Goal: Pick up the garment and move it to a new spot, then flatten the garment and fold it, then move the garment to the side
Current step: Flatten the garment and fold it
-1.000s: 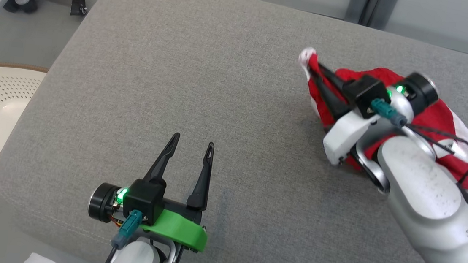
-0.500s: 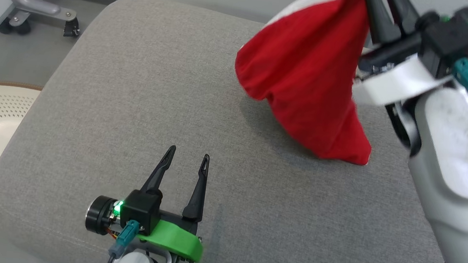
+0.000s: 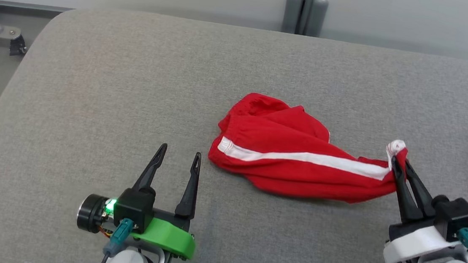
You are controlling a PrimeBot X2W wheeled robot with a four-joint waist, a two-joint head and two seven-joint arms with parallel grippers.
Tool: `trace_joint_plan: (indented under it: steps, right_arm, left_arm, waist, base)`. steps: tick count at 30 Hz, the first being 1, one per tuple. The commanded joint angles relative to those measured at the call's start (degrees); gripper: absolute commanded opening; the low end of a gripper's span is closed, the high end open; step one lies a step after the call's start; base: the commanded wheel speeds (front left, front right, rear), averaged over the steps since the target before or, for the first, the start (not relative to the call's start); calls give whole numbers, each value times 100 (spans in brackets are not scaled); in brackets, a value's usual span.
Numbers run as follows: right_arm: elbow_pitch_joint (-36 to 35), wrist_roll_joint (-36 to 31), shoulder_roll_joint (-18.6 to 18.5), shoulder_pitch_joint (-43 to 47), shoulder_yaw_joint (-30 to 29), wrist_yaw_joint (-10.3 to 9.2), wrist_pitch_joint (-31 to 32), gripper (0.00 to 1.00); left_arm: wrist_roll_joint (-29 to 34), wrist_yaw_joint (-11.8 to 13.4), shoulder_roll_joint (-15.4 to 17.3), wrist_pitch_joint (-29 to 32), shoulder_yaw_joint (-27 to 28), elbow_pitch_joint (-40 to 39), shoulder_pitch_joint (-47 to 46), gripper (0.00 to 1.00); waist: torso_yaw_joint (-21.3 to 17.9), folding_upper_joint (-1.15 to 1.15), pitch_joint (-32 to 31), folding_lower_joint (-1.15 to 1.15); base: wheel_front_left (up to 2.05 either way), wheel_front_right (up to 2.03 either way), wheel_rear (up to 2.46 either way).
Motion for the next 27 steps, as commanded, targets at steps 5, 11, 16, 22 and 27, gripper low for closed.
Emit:
trace_joint_plan:
  steps: [5,11,16,22,27]
  right_arm:
    - [252,-210,207,339,-263,-12,-13,43]
    - [521,-588,606,363,-1019,-11,-13,100]
    - [51,-561,858,213,-1288,-12,-13,100]
    - [-925,-347,924,65,-1006,-12,-13,100]
    - [-1471,-305,957,258,-932,-12,-13,100]
  left_arm:
    - [103,-78,11,-18,33,58,-147,100]
    - [141,-86,11,-18,84,70,-176,100]
    - [153,-106,11,-18,72,90,-204,100]
    - [91,-105,11,-18,21,45,-221,100]
    - [-22,-77,11,-18,26,-114,-207,100]
  waist:
    - [-421,0,115,0]
    - [-581,0,154,0]
    - [-650,0,162,0]
    - [-636,0,138,0]
    - [-576,0,133,0]
  base:
    - [0,0,0]
    - [0,0,0]
    - [0,0,0]
    - [0,0,0]
    - [0,0,0]
